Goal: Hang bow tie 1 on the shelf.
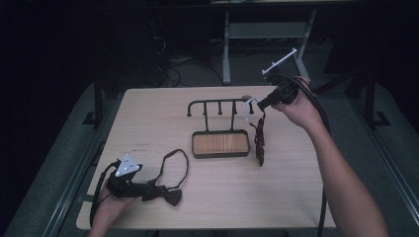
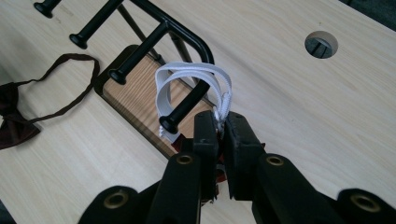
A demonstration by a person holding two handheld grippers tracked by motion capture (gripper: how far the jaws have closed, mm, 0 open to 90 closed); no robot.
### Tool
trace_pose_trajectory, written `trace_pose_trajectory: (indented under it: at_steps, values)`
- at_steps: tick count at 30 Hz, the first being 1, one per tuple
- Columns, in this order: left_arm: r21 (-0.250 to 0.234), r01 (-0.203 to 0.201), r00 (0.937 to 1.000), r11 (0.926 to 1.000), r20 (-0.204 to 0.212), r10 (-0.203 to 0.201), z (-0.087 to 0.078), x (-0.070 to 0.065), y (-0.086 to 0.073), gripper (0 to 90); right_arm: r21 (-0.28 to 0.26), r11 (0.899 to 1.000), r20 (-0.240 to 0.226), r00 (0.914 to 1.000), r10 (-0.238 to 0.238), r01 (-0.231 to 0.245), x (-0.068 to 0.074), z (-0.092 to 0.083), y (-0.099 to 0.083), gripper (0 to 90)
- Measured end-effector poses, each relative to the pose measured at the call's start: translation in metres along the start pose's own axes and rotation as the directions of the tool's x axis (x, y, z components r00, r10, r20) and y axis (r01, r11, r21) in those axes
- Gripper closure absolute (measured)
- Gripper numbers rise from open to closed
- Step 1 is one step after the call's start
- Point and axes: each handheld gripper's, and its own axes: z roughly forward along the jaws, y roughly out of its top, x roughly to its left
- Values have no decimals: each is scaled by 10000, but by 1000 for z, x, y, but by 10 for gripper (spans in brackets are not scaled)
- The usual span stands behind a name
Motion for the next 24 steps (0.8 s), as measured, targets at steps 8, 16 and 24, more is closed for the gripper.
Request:
trace_pose_trajectory:
  at_steps: [8, 16, 24]
  values:
    - [48, -28, 10000, 10000, -18, 28, 0, -1, 0, 252, 24, 9999, -50, 9999, 150, -150, -4, 6, -1, 829]
    - [98, -1, 10000, 10000, -7, 2, 1, -1, 0, 251, -43, 9998, -246, 9995, 182, -183, -7, 10, -6, 802]
    - [144, -42, 10000, 9999, -3, 42, 2, -1, 0, 251, -124, 9999, -441, 9990, 78, -84, -7, 10, -15, 788]
